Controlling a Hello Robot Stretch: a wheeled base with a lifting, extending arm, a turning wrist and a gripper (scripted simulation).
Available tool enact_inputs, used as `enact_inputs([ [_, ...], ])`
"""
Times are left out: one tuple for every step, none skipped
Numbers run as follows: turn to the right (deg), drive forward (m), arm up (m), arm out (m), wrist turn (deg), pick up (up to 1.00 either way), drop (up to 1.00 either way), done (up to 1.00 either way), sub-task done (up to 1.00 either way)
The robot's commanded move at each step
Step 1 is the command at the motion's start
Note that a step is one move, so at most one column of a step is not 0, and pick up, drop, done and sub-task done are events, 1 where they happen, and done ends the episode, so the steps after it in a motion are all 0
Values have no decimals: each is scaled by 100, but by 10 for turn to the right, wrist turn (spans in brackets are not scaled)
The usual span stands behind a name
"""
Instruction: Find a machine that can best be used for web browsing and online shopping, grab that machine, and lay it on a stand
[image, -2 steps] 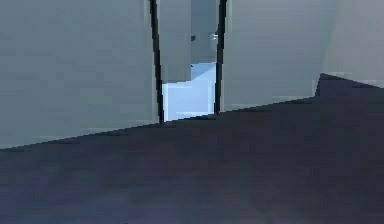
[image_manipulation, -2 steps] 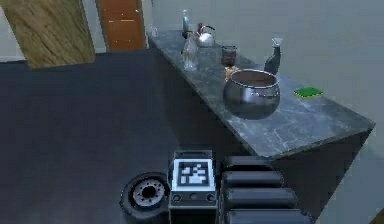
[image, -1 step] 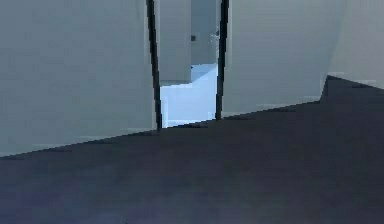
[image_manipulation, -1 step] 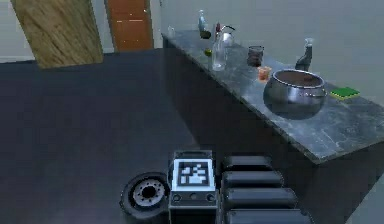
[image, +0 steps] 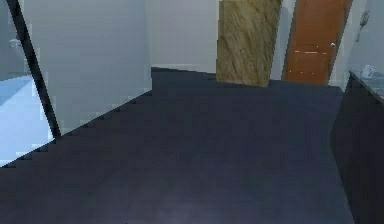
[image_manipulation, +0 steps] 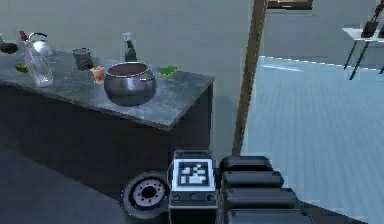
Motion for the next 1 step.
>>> enact_inputs([
  [30,0,0,0,0,0,0,0,0],
])
